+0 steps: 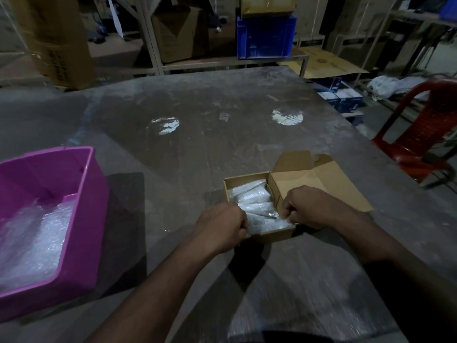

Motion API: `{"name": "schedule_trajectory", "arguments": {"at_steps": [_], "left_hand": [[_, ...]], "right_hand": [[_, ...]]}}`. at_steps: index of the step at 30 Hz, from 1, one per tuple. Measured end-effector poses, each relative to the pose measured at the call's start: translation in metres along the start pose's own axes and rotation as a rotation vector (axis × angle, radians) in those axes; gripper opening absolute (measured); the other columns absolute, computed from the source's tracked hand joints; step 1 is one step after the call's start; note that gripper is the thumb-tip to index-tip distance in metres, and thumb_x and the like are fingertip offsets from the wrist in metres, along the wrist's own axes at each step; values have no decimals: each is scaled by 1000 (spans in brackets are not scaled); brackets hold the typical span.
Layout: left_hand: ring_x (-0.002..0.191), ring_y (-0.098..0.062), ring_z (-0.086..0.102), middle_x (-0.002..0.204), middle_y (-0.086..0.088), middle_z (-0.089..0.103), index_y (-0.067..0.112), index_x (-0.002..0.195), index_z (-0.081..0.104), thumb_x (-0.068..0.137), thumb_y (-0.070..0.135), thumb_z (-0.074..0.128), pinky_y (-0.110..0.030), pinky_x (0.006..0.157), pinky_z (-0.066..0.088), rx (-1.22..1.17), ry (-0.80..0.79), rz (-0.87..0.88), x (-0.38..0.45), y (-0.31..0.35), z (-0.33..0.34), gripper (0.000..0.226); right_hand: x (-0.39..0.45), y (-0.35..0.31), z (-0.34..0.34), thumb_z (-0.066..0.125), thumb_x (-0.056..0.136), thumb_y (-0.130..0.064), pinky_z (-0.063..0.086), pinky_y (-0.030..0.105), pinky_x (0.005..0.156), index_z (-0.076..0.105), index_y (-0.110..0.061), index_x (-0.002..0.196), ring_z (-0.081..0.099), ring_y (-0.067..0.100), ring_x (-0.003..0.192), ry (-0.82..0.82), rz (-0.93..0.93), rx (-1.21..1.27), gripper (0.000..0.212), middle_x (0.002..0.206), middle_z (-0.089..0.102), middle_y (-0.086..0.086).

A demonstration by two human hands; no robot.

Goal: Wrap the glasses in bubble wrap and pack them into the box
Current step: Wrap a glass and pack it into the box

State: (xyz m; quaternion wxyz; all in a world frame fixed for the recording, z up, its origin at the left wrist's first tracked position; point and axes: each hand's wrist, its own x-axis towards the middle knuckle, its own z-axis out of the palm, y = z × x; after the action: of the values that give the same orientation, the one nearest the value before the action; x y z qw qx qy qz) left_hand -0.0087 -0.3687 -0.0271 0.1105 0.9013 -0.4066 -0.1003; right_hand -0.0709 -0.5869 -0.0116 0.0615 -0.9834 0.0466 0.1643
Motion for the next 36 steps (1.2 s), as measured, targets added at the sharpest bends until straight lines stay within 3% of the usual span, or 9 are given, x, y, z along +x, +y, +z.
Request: {"name": "schedule_trajectory", "arguments": {"at_steps": [4, 8, 16, 20, 24, 27, 29, 33, 36], "left_hand": [[94, -17, 64, 102, 8, 71, 35, 99, 77, 87, 31, 65, -30, 68, 45, 5, -37, 38, -1, -3, -5, 17], [87, -12, 58, 96, 9, 66, 34, 97, 76, 84, 32, 67, -29, 64, 42, -9, -74, 36, -3, -5, -7, 15], [93, -16, 63, 104, 8, 70, 34, 101, 78, 89, 31, 65, -28, 67, 45, -21, -41, 32, 0, -5, -4, 18], [94, -16, 64, 105, 7, 68, 32, 99, 76, 90, 31, 65, -30, 68, 47, -37, -25, 15, 0, -9, 1, 15], [85, -11, 60, 104, 8, 70, 29, 104, 74, 89, 29, 70, -28, 67, 45, -122, -40, -27, 0, -17, 5, 16], [82, -8, 66, 93, 14, 73, 32, 98, 72, 85, 26, 74, -28, 71, 53, -324, -74, -102, 6, -30, 5, 15], [76, -8, 69, 79, 13, 73, 30, 88, 72, 83, 25, 76, -30, 73, 55, -421, -61, -151, 10, -39, 6, 8], [68, -3, 68, 72, 15, 73, 29, 81, 74, 79, 30, 82, -34, 75, 57, -450, -18, -202, 15, -44, 7, 8], [54, 1, 58, 59, 16, 66, 32, 73, 73, 80, 38, 82, -27, 61, 49, -428, -3, -235, 17, -40, 11, 12]], "right_hand": [[8, -10, 2, 66, 81, -16, 52, 31, 74, 65, -25, 75, 62, 18, 88, -27, -22, -160, 11, 85, 65, -3], [16, -27, 7, 61, 91, -13, 47, 34, 76, 68, -12, 108, 64, 27, 105, 5, -43, -392, 19, 111, 69, 9], [22, -37, 19, 59, 93, -11, 50, 34, 83, 67, -14, 114, 63, 24, 101, 63, 9, -452, 23, 114, 69, 9], [15, -34, 15, 59, 92, -9, 52, 36, 85, 67, -13, 114, 61, 23, 104, 68, 0, -357, 24, 114, 67, 9], [7, -37, 7, 62, 90, -11, 48, 27, 78, 74, -27, 109, 65, 16, 101, 184, -71, -96, 27, 110, 72, -3], [-2, -50, 10, 62, 89, -9, 45, 16, 76, 76, -29, 112, 65, 7, 102, 69, -189, 165, 33, 112, 73, -11], [-9, -54, 17, 58, 88, -6, 48, 20, 83, 76, -30, 114, 64, 7, 106, 41, -225, 218, 39, 115, 71, -11], [-13, -53, 24, 54, 88, -5, 50, 27, 90, 71, -30, 123, 62, 8, 110, 111, -242, 215, 46, 122, 70, -11], [-14, -56, 25, 52, 86, -6, 51, 30, 89, 71, -33, 122, 63, 10, 109, 130, -243, 196, 49, 121, 70, -10]]}}
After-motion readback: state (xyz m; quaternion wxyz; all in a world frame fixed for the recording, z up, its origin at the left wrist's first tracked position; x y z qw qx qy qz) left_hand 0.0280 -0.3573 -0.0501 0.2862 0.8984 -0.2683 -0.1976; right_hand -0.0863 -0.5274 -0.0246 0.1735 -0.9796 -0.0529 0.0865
